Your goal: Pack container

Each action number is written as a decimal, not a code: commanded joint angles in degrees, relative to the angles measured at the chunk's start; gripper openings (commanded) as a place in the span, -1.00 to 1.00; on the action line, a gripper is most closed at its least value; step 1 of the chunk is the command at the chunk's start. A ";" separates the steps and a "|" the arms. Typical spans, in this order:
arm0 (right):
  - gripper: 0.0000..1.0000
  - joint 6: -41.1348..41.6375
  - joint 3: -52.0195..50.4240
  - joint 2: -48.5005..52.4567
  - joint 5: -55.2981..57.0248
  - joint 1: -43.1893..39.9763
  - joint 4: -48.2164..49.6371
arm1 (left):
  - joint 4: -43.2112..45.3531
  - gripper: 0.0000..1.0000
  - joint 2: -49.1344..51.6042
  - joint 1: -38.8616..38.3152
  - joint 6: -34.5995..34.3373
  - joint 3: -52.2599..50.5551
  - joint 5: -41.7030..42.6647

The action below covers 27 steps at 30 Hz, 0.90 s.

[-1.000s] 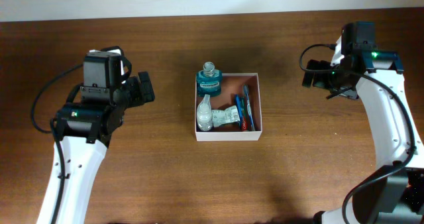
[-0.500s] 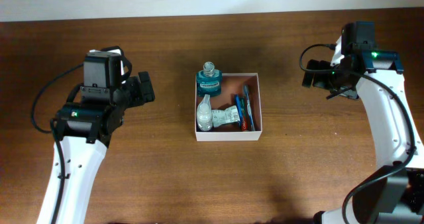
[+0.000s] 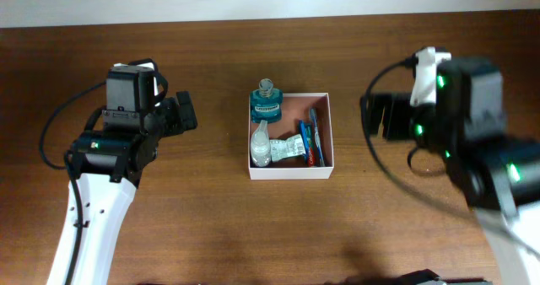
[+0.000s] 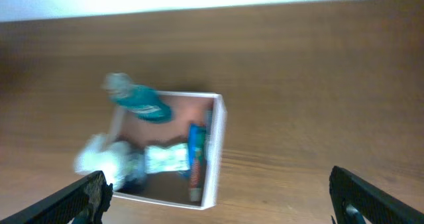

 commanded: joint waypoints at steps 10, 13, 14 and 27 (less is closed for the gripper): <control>0.97 0.33 -15.72 -30.95 1.79 4.59 2.38 | -0.07 0.99 -0.66 0.20 -0.52 0.37 0.42; 0.97 0.50 -26.08 -41.99 1.75 3.45 8.22 | -0.07 0.99 -0.66 0.20 -0.52 0.37 0.42; 0.97 0.50 -29.73 -45.53 1.57 2.51 10.60 | -0.07 0.99 -0.66 0.20 -0.52 0.37 0.42; 0.97 -0.94 -63.82 -63.45 1.55 -9.44 38.95 | -0.07 0.99 -0.66 0.20 -0.52 0.37 0.42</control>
